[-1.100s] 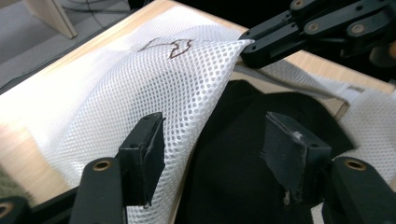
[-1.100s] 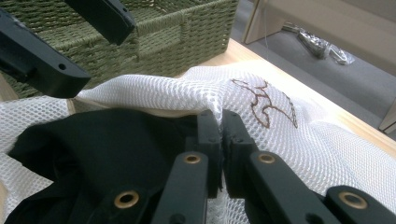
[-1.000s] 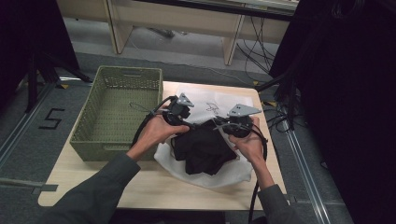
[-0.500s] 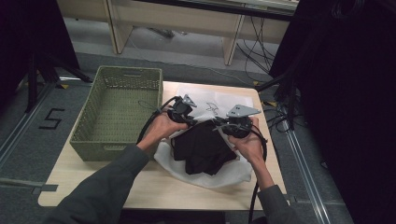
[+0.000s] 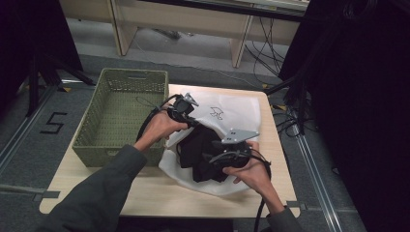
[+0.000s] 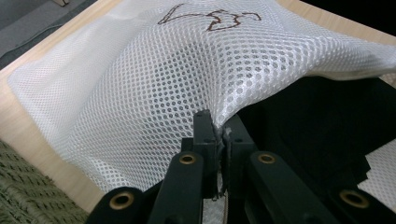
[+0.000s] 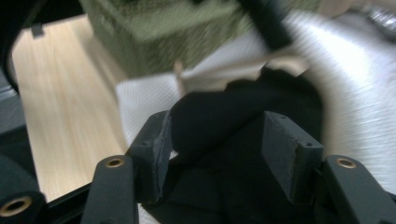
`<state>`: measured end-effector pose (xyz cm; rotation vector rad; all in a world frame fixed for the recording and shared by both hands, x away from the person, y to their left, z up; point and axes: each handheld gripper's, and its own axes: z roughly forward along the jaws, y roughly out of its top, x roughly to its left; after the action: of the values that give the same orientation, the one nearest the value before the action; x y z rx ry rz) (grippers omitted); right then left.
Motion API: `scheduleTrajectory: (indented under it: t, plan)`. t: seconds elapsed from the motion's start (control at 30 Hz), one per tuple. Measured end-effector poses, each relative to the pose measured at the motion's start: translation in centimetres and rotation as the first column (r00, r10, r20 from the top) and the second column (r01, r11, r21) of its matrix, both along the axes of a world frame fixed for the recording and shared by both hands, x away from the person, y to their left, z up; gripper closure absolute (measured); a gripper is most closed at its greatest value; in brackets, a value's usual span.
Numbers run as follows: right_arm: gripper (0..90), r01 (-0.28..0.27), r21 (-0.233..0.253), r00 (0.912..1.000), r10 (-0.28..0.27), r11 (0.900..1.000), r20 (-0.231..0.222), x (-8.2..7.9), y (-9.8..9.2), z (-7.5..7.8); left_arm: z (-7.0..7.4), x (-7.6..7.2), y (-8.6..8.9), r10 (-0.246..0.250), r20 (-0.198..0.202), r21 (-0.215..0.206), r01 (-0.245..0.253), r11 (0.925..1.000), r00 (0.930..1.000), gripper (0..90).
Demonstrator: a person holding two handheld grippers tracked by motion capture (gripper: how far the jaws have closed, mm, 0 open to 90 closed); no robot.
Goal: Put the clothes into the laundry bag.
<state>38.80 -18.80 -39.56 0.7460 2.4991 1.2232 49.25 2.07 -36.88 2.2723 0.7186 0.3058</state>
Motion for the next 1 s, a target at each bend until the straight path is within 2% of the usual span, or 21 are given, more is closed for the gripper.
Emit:
scheduleTrajectory:
  t: [0.07,0.17,0.2,0.23,0.27,0.3,0.33,0.4,0.43,0.47,0.53,0.57,0.6,0.63,0.73,0.77,0.8,0.83,0.87,0.97,1.0]
  plan:
    - [41.4,-0.024,-0.015,0.999,0.024,1.0,-0.037,0.4,0.4,-1.6,0.1,-0.1,0.1,-0.008,0.004,0.009,0.008,0.9999,1.0,85.8]
    - [39.4,-0.018,-0.027,0.9915,0.014,0.999,-0.129,0.5,0.8,-3.7,0.1,-0.1,0.1,-0.009,-0.004,0.005,0.009,1.0,1.0,85.7]
    - [38.3,-0.023,-0.056,0.9876,0.014,0.998,-0.157,0.4,1.2,-4.8,0.0,-0.1,0.1,-0.009,-0.004,0.003,0.009,1.0,0.9999,85.6]
    - [38.3,-0.023,-0.056,0.9876,0.014,0.998,-0.157,0.4,1.2,-4.8,0.0,-0.1,0.1,-0.011,-0.006,0.004,0.011,0.9999,0.9999,85.6]
    - [37.2,-0.004,-0.111,0.9874,-0.013,0.994,-0.158,0.2,1.7,-6.1,-0.1,-0.1,0.0,-0.026,-0.012,0.011,0.026,0.9996,0.9996,85.6]
    - [37.2,-0.004,-0.111,0.9874,-0.013,0.994,-0.158,0.2,1.7,-6.1,-0.1,-0.1,0.0,-0.026,-0.012,0.011,0.026,0.9996,0.9996,85.6]
    - [37.8,0.002,-0.14,0.9874,-0.024,0.99,-0.156,0.2,1.8,-6.8,-0.1,-0.1,0.0,-0.023,-0.012,0.003,0.023,0.9997,0.9997,85.6]
    - [43.4,0.024,-0.215,0.9848,-0.06,0.976,-0.163,0.3,2.1,-7.9,-0.2,-0.2,0.0,-0.029,-0.017,0.008,0.03,0.9995,0.9994,85.7]
    - [51.6,0.035,-0.253,0.9843,-0.077,0.967,-0.158,0.7,2.0,-8.0,-0.3,-0.3,-0.1,-0.026,-0.019,-0.003,0.026,0.9997,0.9995,85.7]
    - [59.9,0.049,-0.262,0.9871,-0.087,0.964,-0.134,0.9,2.1,-8.2,-0.3,-0.4,-0.1,-0.039,-0.022,0.017,0.039,0.9991,0.999,85.7]
    - [75.8,0.03,-0.299,0.996,-0.054,0.954,-0.072,2.0,2.0,-8.6,-0.3,-0.5,-0.2,-0.065,-0.026,0.024,0.066,0.9975,0.9975,85.8]
    - [81.6,0.035,-0.304,0.9962,-0.058,0.952,-0.065,2.3,2.0,-8.7,-0.4,-0.6,-0.3,-0.056,-0.034,0.006,0.056,0.9984,0.9979,85.8]
    - [85.1,0.041,-0.307,0.996,-0.063,0.951,-0.063,2.6,2.2,-8.7,-0.4,-0.7,-0.4,-0.072,-0.037,0.019,0.072,0.9972,0.9968,85.9]
    - [86.3,0.043,-0.324,0.9979,-0.056,0.945,-0.032,3.1,2.2,-8.8,-0.5,-0.7,-0.5,-0.069,-0.037,0.016,0.07,0.9974,0.9969,85.9]
    - [87.0,0.096,-0.333,0.9949,-0.101,0.938,0.003,4.4,2.4,-8.7,-0.5,-0.9,-0.6,-0.086,-0.037,0.033,0.087,0.9956,0.9956,85.9]
    - [87.3,0.147,-0.317,0.9888,-0.131,0.937,0.072,5.5,2.5,-9.0,-0.5,-0.9,-0.6,-0.085,-0.037,0.035,0.087,0.9956,0.9957,85.9]
    - [87.3,0.147,-0.317,0.9888,-0.131,0.937,0.072,5.5,2.5,-9.0,-0.4,-0.9,-0.5,-0.085,-0.037,0.04,0.087,0.9954,0.9957,85.9]
    - [87.3,0.15,-0.338,0.9887,-0.143,0.929,0.045,6.4,2.2,-8.6,-0.4,-0.9,-0.5,-0.071,-0.038,0.025,0.072,0.9971,0.9968,85.9]
    - [87.3,0.137,-0.341,0.9901,-0.119,0.93,0.074,6.9,2.1,-8.6,-0.4,-0.9,-0.5,-0.071,-0.038,0.025,0.072,0.9971,0.9968,85.9]
    - [87.1,0.166,-0.328,0.9861,-0.153,0.93,0.065,7.2,2.0,-8.8,-0.5,-0.7,-0.5,-0.059,-0.031,0.021,0.059,0.998,0.9978,85.8]
    - [86.5,0.163,-0.313,0.9865,-0.151,0.936,0.063,7.2,1.8,-8.7,-0.4,-0.6,-0.4,-0.059,-0.027,0.024,0.06,0.9979,0.9979,85.8]
